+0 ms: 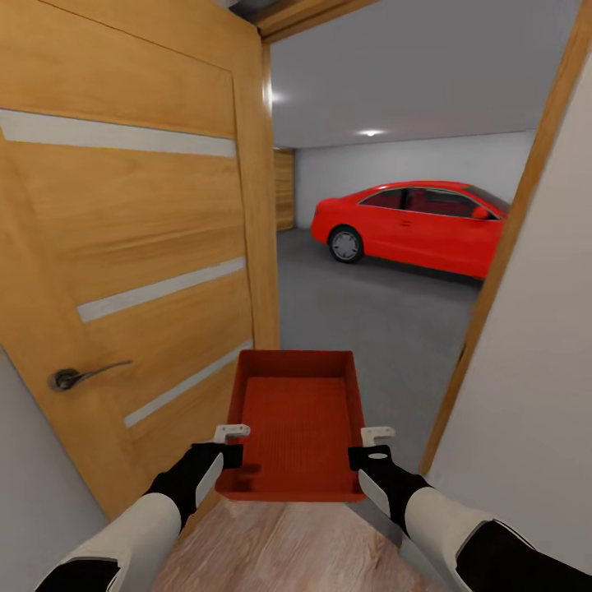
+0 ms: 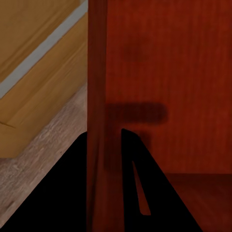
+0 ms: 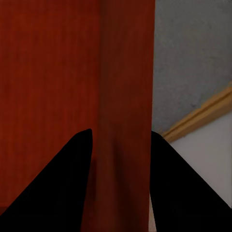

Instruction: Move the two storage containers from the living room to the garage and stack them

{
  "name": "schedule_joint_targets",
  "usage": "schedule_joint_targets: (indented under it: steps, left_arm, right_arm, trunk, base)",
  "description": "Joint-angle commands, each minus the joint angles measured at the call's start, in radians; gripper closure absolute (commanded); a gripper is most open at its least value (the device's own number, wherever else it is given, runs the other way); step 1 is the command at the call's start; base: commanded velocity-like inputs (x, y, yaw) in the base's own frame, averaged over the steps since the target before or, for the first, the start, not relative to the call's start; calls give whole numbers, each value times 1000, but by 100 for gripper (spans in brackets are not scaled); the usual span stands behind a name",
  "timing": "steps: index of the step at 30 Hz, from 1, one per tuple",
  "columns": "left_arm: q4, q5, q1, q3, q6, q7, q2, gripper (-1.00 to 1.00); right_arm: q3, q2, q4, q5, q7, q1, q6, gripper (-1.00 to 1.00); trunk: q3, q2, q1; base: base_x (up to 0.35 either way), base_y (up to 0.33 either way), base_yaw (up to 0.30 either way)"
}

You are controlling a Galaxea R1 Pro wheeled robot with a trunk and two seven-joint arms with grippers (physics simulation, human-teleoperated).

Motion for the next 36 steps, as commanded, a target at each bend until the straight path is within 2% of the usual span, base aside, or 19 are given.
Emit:
schedule_joint_targets:
  steps: [1,8,36]
  left_arm:
    - [-2,-4,0,-1,6,9,1,100]
    - [-2,-4,0,-2,6,9,1,100]
    - [-4,-4,0,-4,6,9,1,100]
  right_arm:
    - [6,0,-4,-8,-6,-1,8,100]
    - [6,1,-4,-8,-6,-1,8,100]
    - [9,1,-4,-7,-6,-1,9,100]
  trunk:
    - [-2,-2,1]
    - [-2,-2,1]
    - [-2,-2,1]
  base:
    - [294,134,-1]
    - [269,137,-159]
    - [208,109,-240]
